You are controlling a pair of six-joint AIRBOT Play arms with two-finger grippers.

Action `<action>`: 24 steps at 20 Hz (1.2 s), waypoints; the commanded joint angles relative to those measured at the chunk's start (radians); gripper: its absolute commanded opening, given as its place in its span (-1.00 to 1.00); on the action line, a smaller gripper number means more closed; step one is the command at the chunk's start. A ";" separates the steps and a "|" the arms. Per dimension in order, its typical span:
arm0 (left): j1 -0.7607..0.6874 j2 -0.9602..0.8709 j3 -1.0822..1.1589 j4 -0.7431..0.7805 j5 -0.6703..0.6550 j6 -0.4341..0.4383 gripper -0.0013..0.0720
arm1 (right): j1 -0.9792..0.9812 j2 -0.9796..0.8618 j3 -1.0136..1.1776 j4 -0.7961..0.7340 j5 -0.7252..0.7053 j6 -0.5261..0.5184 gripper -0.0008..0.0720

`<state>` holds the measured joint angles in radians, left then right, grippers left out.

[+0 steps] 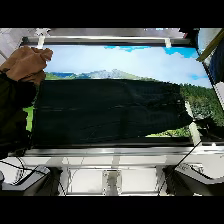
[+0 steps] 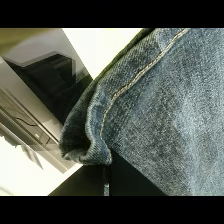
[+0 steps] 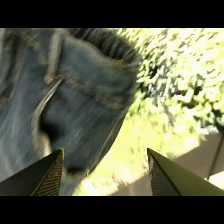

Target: Fold the clothes and pants, and hang the long-sleeved shirts on hangers.

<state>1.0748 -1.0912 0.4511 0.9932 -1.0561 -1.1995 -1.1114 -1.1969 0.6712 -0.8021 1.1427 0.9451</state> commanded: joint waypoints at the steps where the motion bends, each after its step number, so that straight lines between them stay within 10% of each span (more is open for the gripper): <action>1: 0.000 -0.001 0.001 0.003 0.007 0.012 -0.92 | 0.007 -0.069 -0.061 0.123 -0.089 -0.061 0.55; 9: 0.000 -0.001 0.001 0.002 0.006 0.012 -0.92 | 0.158 -0.187 -0.061 0.228 -0.177 -0.136 0.53; 13: 0.000 0.001 0.013 0.040 -0.010 0.026 -0.93 | 0.157 -0.183 -0.060 0.227 -0.118 -0.136 -0.87; 24: -0.117 0.168 0.418 0.095 -0.156 -0.079 -0.93 | 0.198 0.072 0.185 0.174 0.268 0.164 -0.88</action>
<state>1.0176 -0.9596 0.7662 1.0870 -1.2011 -1.2167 -0.9405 -1.1828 0.7856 -0.6247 1.3678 0.9752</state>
